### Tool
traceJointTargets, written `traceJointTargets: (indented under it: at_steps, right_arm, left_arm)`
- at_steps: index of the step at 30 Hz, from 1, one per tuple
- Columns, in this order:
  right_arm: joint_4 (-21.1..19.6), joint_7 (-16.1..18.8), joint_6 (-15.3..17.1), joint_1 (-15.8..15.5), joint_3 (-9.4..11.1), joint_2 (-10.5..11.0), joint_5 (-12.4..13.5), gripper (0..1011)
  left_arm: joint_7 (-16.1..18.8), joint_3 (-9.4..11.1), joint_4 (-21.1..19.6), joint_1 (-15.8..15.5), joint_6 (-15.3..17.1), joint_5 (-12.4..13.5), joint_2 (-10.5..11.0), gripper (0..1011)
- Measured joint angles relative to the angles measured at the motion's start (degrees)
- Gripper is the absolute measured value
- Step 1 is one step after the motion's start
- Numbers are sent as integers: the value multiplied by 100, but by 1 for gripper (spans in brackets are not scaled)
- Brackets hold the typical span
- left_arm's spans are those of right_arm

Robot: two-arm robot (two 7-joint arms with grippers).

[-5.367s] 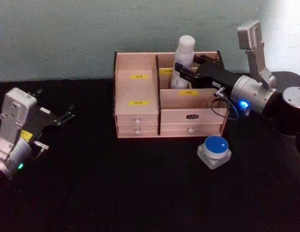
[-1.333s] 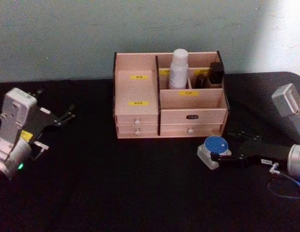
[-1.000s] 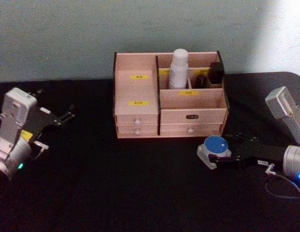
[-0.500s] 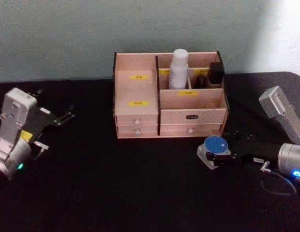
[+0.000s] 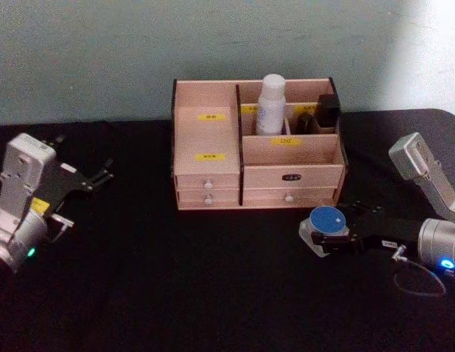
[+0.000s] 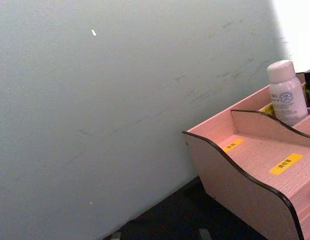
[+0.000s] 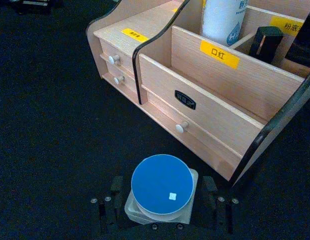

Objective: Pick up the facial cleanser and watermelon frost from the table and place them into the tiered storage box.

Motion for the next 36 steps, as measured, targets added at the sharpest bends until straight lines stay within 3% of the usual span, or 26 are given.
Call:
traceJointTargets:
  at_steps: [16, 23, 26, 36]
  right_arm:
    - [2, 11, -3, -2, 8, 1, -5, 1000]
    - [-3, 9, -1, -3, 10, 4, -5, 859]
    - [-5, 9, 0, -3, 10, 4, -4, 739]
    - [-7, 8, 3, -3, 10, 5, -1, 726]
  left_arm:
    - [0, 0, 0, 0, 0, 0, 0, 1001]
    - [0, 0, 0, 0, 0, 0, 0, 1001]
    - [0, 0, 0, 0, 0, 0, 0, 1001]
    - [0, 0, 0, 0, 0, 0, 0, 1001]
